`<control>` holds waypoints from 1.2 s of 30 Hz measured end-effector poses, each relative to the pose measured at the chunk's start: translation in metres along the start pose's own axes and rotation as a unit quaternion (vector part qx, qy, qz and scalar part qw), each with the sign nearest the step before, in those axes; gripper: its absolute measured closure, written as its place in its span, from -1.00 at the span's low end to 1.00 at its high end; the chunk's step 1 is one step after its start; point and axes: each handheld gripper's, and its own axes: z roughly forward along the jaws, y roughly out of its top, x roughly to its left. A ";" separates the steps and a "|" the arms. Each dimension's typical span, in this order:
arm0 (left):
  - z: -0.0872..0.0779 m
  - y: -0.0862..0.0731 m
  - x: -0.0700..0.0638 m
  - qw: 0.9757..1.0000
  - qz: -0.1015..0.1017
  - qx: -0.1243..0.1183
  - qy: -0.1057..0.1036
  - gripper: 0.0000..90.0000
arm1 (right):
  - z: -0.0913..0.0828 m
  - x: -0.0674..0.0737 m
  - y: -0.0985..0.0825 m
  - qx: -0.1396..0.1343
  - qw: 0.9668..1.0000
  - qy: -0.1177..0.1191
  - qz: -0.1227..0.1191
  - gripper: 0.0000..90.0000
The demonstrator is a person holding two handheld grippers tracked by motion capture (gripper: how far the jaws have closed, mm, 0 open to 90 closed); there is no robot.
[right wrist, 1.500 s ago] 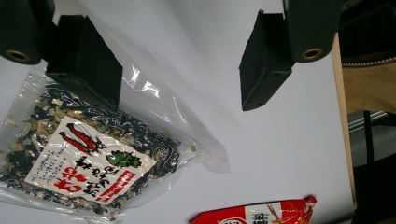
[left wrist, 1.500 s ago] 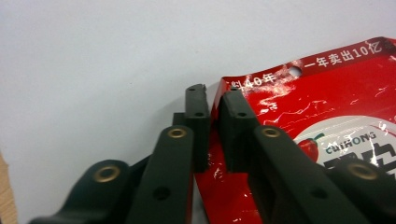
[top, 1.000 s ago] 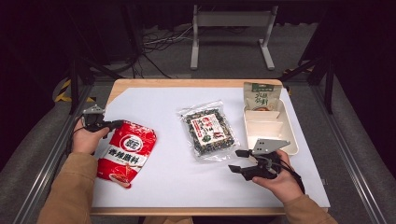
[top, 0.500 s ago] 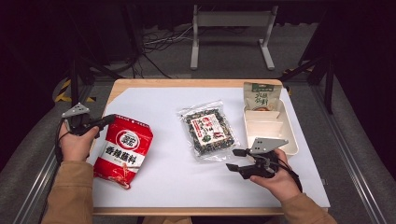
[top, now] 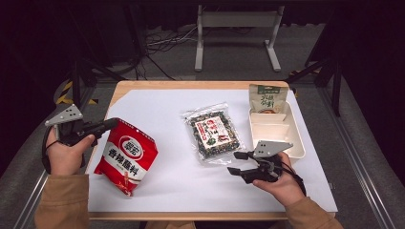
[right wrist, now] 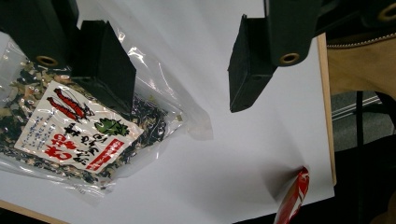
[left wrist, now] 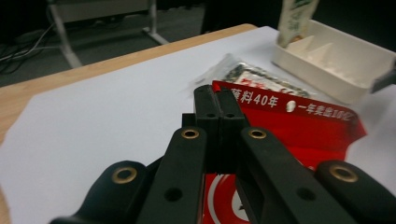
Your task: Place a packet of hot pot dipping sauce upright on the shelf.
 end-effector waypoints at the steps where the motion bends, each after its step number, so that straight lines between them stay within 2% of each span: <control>1: -0.002 0.003 -0.005 1.000 0.008 -0.005 -0.008 1.00 | 0.000 0.000 0.000 0.000 1.000 0.000 0.000 -0.07; 7: -0.014 0.016 -0.032 0.998 0.043 -0.029 -0.042 1.00 | -0.001 0.003 0.003 -0.010 1.000 0.011 -0.001 -0.08; 13: -0.019 0.024 -0.056 0.994 0.078 -0.026 -0.066 1.00 | -0.002 0.005 0.005 -0.016 1.000 0.013 0.000 -0.08; 17: -0.019 0.029 -0.069 0.993 0.086 -0.028 -0.080 1.00 | 0.000 0.004 0.005 -0.016 1.000 0.017 0.004 -0.08; 23: -0.018 0.035 -0.085 0.988 0.107 -0.041 -0.107 1.00 | 0.002 0.007 0.011 -0.024 0.999 0.022 -0.002 -0.08; 27: -0.016 0.037 -0.091 0.986 0.116 -0.053 -0.106 1.00 | 0.006 0.007 0.016 -0.029 0.999 0.022 -0.007 -0.09; 30: -0.011 0.038 -0.096 0.984 0.120 -0.057 -0.115 1.00 | 0.012 0.007 0.022 -0.037 0.999 0.025 -0.008 -0.08; 33: -0.003 0.040 -0.106 0.982 0.128 -0.048 -0.131 1.00 | 0.016 0.011 0.029 -0.044 0.998 0.031 -0.012 -0.08; 35: 0.000 0.039 -0.110 0.981 0.129 -0.045 -0.134 1.00 | 0.018 0.012 0.031 -0.046 0.998 0.035 -0.014 -0.08; 36: 0.003 0.039 -0.115 0.980 0.131 -0.044 -0.141 1.00 | 0.019 0.014 0.033 -0.050 0.998 0.038 -0.015 -0.09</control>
